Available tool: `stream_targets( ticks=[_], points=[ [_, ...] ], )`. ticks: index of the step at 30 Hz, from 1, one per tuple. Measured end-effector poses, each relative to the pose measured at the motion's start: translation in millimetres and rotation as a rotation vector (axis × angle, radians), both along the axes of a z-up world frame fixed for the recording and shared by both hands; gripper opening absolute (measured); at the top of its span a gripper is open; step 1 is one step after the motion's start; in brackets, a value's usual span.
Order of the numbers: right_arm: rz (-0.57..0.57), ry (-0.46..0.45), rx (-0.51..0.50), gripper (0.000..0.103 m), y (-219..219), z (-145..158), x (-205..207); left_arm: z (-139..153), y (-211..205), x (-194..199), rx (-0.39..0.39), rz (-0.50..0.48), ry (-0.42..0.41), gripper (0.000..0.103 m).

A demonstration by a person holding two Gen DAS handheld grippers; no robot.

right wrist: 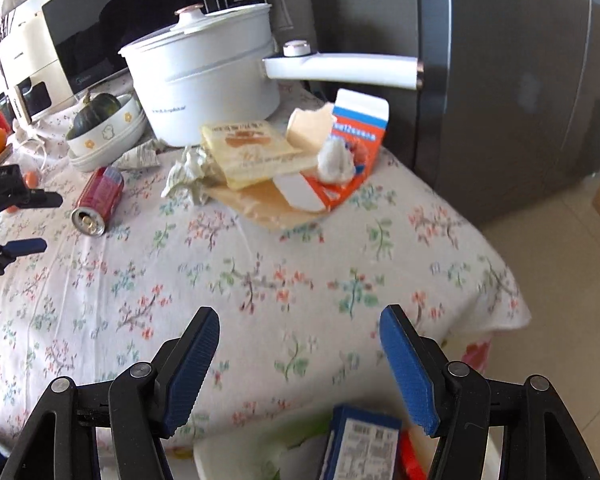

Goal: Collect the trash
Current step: 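Grasp the red soda can with the left tool while the right tool grasps the yellow snack bag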

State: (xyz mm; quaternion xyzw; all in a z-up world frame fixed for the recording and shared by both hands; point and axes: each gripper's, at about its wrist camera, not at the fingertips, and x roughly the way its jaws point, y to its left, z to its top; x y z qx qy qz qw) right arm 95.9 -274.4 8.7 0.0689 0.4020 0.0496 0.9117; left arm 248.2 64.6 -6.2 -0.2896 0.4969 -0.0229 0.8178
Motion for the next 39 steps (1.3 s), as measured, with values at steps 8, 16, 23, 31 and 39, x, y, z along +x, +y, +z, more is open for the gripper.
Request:
stream_targets(
  ticks=[8, 16, 23, 31, 39],
  points=[
    [0.082, 0.0, -0.167, 0.071, 22, -10, 91, -6, -17, 45, 0.22, -0.061, 0.0, 0.071],
    [0.247, -0.046, -0.33, 0.071, 86, -24, 124, -38, -14, 62, 0.223, -0.039, 0.124, 0.071],
    [0.285, 0.004, -0.474, 0.043, 111, -46, 159, -38, -11, 65, 0.226, -0.046, 0.113, 0.055],
    [0.278, 0.008, -0.518, 0.008, 115, -46, 165, -24, -8, 53, 0.197, -0.059, 0.086, 0.055],
    [0.237, -0.033, -0.209, 0.003, 79, 15, 145, -13, 5, 41, 0.147, -0.036, 0.072, 0.055]
  ],
)
